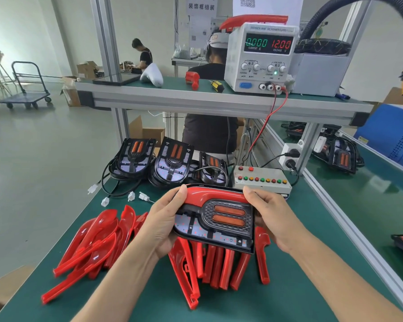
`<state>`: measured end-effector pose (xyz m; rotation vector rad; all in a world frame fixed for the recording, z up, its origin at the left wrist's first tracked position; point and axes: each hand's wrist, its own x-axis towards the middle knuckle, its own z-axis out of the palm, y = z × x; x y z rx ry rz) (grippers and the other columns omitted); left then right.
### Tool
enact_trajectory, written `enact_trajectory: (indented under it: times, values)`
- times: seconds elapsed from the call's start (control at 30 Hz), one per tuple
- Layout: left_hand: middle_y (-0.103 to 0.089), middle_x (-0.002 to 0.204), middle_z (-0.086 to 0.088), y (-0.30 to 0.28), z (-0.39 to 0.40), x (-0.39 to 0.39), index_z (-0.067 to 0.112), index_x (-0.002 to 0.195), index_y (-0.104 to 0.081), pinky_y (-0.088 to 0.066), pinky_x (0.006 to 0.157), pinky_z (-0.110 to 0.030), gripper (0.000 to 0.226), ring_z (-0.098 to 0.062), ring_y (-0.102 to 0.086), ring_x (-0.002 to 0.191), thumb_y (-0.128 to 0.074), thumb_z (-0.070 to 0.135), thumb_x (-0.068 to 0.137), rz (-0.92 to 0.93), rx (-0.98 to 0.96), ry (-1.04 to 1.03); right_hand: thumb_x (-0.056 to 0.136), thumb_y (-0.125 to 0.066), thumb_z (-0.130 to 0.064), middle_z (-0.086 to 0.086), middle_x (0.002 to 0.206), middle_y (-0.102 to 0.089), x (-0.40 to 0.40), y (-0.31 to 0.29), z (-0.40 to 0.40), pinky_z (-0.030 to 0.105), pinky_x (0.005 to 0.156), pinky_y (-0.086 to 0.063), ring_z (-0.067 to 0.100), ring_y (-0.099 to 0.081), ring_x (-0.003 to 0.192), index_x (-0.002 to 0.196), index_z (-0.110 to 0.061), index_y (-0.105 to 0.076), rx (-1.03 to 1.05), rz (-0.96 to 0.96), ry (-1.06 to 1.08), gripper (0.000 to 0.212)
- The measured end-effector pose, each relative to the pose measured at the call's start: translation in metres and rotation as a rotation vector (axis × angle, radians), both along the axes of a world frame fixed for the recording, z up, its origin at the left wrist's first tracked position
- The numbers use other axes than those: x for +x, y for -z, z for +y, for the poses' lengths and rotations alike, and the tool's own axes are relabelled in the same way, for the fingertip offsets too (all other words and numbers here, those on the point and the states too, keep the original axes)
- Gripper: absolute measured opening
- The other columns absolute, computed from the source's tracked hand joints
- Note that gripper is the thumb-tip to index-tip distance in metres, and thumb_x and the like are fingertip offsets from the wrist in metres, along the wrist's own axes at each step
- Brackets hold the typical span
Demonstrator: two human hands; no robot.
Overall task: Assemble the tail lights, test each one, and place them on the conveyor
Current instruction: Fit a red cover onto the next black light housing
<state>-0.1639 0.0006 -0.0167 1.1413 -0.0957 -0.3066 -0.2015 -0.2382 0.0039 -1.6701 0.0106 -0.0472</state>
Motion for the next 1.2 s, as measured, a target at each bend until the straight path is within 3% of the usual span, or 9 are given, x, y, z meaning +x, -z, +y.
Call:
enact_trajectory:
  times: [0.1, 0.23, 0.37, 0.5, 0.73, 0.87, 0.97, 1.07, 1.2]
  values:
    - [-0.072, 0.111, -0.025, -0.007, 0.006, 0.003, 0.006, 0.111, -0.073, -0.061, 0.075, -0.042, 0.050, -0.033, -0.073, 0.091, -0.071, 0.049, 0.086, 0.055, 0.031, 0.040, 0.089, -0.062, -0.053, 0.021, 0.109, -0.075, 0.000, -0.006, -0.012, 0.041, 0.078, -0.055, 0.034, -0.067, 0.094, 0.105, -0.005, -0.075, -0.044, 0.104, -0.150, 0.052]
    - [-0.064, 0.126, -0.032, -0.017, 0.007, 0.006, -0.006, 0.124, -0.064, -0.052, 0.102, -0.057, 0.061, -0.047, -0.064, 0.113, -0.069, 0.045, 0.089, 0.164, 0.104, 0.128, 0.086, -0.065, -0.058, 0.018, 0.105, -0.076, -0.003, -0.010, -0.018, 0.025, 0.064, -0.053, 0.020, -0.062, 0.076, 0.105, -0.012, -0.078, -0.132, 0.212, -0.294, 0.051]
    - [-0.066, 0.112, -0.029, -0.024, 0.000, 0.004, -0.009, 0.121, -0.062, -0.059, 0.087, -0.044, 0.061, -0.034, -0.064, 0.095, -0.070, 0.041, 0.087, 0.140, 0.135, 0.189, 0.089, -0.051, -0.075, 0.000, 0.092, -0.080, -0.003, -0.010, -0.012, 0.026, 0.084, -0.052, 0.012, -0.072, 0.082, 0.090, -0.021, -0.080, -0.414, 0.175, -0.304, 0.061]
    - [-0.065, 0.117, -0.033, -0.024, -0.004, 0.001, -0.010, 0.124, -0.058, -0.059, 0.087, -0.045, 0.058, -0.036, -0.063, 0.099, -0.067, 0.037, 0.092, 0.121, 0.120, 0.214, 0.087, -0.047, -0.081, -0.007, 0.070, -0.068, -0.001, -0.013, -0.002, 0.029, 0.067, -0.047, 0.006, -0.059, 0.062, 0.079, -0.019, -0.069, -0.706, 0.047, -0.241, 0.066]
    - [-0.062, 0.134, -0.026, -0.017, 0.002, 0.002, 0.000, 0.133, -0.060, -0.046, 0.108, -0.054, 0.053, -0.043, -0.059, 0.125, -0.057, 0.041, 0.098, 0.135, 0.080, 0.254, 0.100, -0.047, -0.061, -0.001, 0.090, -0.074, 0.000, -0.015, 0.004, 0.047, 0.087, -0.055, 0.019, -0.069, 0.086, 0.092, -0.021, -0.068, -0.685, -0.048, -0.236, 0.045]
    - [-0.070, 0.124, -0.019, -0.016, 0.000, -0.001, 0.016, 0.120, -0.072, -0.057, 0.091, -0.043, 0.028, -0.029, -0.070, 0.105, -0.060, 0.024, 0.097, 0.101, 0.067, 0.222, 0.101, -0.047, -0.059, -0.010, 0.092, -0.073, -0.003, -0.009, 0.005, 0.043, 0.090, -0.054, 0.007, -0.068, 0.086, 0.095, -0.028, -0.067, -0.700, -0.061, -0.235, 0.037]
    - [-0.074, 0.114, -0.015, -0.017, -0.003, 0.000, 0.020, 0.112, -0.077, -0.060, 0.083, -0.039, 0.026, -0.024, -0.073, 0.092, -0.055, 0.014, 0.099, 0.160, 0.016, 0.216, 0.100, -0.042, -0.064, -0.009, 0.093, -0.071, -0.002, -0.008, 0.006, 0.042, 0.090, -0.053, 0.007, -0.067, 0.088, 0.094, -0.029, -0.062, -0.768, -0.044, -0.252, 0.041]
    - [-0.074, 0.112, -0.015, -0.018, -0.006, 0.000, 0.019, 0.110, -0.078, -0.061, 0.082, -0.040, 0.028, -0.024, -0.073, 0.087, -0.055, 0.012, 0.096, 0.221, -0.042, 0.220, 0.095, -0.035, -0.074, -0.008, 0.088, -0.069, -0.001, -0.009, 0.008, 0.040, 0.086, -0.053, 0.004, -0.063, 0.081, 0.088, -0.028, -0.056, -0.858, -0.083, -0.220, 0.051]
    - [-0.072, 0.118, -0.020, -0.015, -0.011, -0.001, 0.013, 0.119, -0.073, -0.056, 0.094, -0.047, 0.030, -0.029, -0.071, 0.097, -0.060, 0.024, 0.094, 0.202, -0.057, 0.188, 0.093, -0.035, -0.078, -0.019, 0.094, -0.069, -0.002, -0.008, 0.010, 0.032, 0.084, -0.053, -0.003, -0.064, 0.088, 0.100, -0.039, -0.059, -0.863, -0.139, -0.194, 0.046]
